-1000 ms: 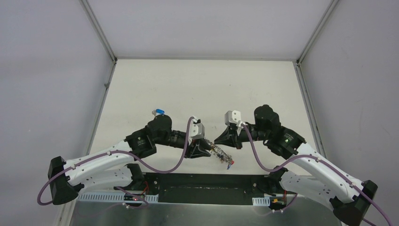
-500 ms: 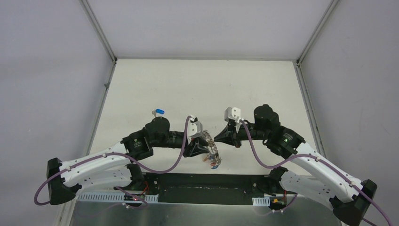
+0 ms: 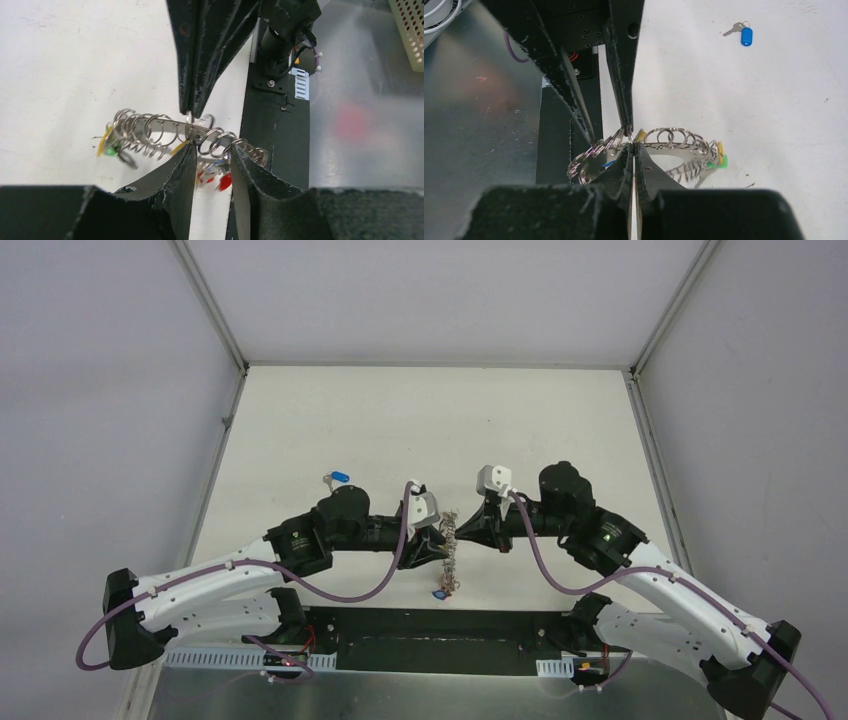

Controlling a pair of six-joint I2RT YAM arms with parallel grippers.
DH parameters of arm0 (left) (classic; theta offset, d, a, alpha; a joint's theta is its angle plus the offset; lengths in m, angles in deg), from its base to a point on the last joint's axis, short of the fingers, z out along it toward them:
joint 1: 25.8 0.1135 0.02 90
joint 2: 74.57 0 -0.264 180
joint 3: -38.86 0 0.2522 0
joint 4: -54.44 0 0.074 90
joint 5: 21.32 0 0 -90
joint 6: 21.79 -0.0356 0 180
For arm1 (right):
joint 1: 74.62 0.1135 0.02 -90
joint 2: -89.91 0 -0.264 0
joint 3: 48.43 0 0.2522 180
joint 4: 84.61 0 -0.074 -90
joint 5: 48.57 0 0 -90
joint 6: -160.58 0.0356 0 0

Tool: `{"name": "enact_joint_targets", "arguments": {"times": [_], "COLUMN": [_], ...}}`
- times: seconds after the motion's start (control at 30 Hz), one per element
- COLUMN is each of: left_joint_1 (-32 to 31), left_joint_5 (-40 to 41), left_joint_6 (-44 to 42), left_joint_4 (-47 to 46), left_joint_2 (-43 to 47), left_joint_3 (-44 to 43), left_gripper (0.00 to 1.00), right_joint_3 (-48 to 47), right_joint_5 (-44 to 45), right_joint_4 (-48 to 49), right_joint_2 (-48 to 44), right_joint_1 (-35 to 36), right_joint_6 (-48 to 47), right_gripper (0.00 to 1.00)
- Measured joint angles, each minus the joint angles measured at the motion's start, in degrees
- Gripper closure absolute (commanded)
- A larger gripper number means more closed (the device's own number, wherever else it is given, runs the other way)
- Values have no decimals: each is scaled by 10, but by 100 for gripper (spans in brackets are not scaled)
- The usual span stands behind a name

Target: Put the keys on the keyring

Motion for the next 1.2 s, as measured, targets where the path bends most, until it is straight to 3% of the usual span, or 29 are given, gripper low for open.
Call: {"name": "enact_joint_targets", "arguments": {"times": [0.63,1.0,1.2], "left_joint_1": [-41,-42,-42], "left_joint_5": [-54,73,96], "left_joint_6": [-43,-58,-100], "left_joint_4": [1,19,17], "left_joint_2": [3,46,37], "left_joint_3": [-3,-9,-21], "left_gripper": [71,67,67], "right_joint_3": [0,0,0], "right_joint_5": [66,43,10], "right_joint_4": [2,6,12], "right_joint_2": [8,8,9], "right_joint_1": [0,0,0], "right_joint_6": [47,42,34], "right_gripper": [100,100,100]}}
